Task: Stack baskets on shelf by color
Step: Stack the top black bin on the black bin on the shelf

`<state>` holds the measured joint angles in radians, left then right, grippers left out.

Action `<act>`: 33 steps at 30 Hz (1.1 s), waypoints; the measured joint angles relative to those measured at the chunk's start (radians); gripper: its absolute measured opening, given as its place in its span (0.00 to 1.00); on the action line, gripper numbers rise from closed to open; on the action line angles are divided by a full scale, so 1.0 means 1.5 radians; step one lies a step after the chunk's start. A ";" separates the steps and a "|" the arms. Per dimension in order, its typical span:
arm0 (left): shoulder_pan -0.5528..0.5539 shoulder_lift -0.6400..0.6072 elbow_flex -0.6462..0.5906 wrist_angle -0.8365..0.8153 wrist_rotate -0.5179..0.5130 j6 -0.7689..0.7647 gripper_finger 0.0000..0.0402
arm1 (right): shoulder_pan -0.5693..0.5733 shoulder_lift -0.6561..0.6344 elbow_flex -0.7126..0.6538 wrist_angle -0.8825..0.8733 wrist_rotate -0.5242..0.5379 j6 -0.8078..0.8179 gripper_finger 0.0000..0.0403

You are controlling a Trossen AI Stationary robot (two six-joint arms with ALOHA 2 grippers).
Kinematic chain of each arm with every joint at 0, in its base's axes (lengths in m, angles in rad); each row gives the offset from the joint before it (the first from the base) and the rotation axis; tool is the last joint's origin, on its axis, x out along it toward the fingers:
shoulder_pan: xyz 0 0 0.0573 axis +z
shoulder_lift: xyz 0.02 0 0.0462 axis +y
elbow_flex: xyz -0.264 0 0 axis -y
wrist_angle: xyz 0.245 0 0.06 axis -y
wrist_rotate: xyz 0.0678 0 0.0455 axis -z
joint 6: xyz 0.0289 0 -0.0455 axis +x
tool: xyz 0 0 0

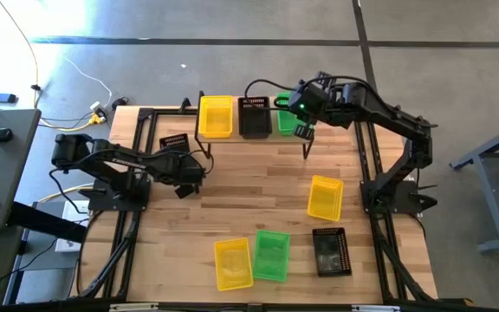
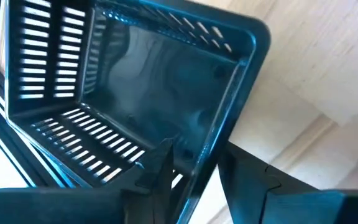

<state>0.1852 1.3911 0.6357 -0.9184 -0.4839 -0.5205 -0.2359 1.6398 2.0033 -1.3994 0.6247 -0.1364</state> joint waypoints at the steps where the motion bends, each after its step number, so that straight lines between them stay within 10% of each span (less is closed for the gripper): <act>1: 0.000 0.005 0.000 0.000 0.000 0.000 0.27 | 0.000 0.000 0.000 0.000 0.000 0.001 0.29; 10: -0.007 0.010 0.000 0.000 0.045 -0.001 0.02 | 0.000 0.000 0.000 -0.002 0.000 0.024 0.29; 33: -0.098 0.007 0.190 -0.198 0.106 -0.067 0.00 | 0.001 0.000 0.000 -0.010 -0.009 0.169 0.29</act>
<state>0.0386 1.4021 0.9213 -1.2151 -0.3249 -0.6204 -0.2352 1.6398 2.0033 -1.4149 0.6113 0.1171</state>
